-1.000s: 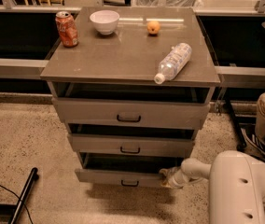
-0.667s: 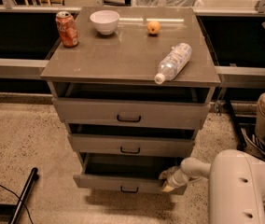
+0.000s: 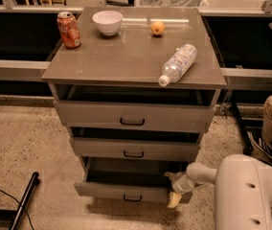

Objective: Open bottom drawer

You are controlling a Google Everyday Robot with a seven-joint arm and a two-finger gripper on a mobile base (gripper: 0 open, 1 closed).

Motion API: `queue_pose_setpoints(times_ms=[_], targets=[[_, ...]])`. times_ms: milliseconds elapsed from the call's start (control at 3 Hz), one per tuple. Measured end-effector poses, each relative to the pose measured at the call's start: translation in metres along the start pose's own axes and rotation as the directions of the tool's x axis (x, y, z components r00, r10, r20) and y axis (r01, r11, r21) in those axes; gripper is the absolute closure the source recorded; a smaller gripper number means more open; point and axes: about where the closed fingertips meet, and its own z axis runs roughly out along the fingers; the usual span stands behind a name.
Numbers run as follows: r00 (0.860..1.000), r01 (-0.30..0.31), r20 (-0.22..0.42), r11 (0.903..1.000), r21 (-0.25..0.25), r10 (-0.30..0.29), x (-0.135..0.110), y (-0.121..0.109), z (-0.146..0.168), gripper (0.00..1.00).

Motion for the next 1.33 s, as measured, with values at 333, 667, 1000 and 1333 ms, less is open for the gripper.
queue_pose_setpoints(times_ms=[333,667,1000,1333], targets=[[1.000,0.000,0.000,1.0000,0.000,0.000,0.000,0.000,0.000,0.00],[0.999,-0.014,0.041,0.9982,-0.058,0.016,0.005,0.019,0.005,0.00],[0.996,-0.006,0.090,0.9936,-0.113,0.017,0.005,0.053,0.002,0.16],[0.994,0.019,0.109,0.9877,-0.155,-0.002,-0.003,0.092,-0.002,0.40]])
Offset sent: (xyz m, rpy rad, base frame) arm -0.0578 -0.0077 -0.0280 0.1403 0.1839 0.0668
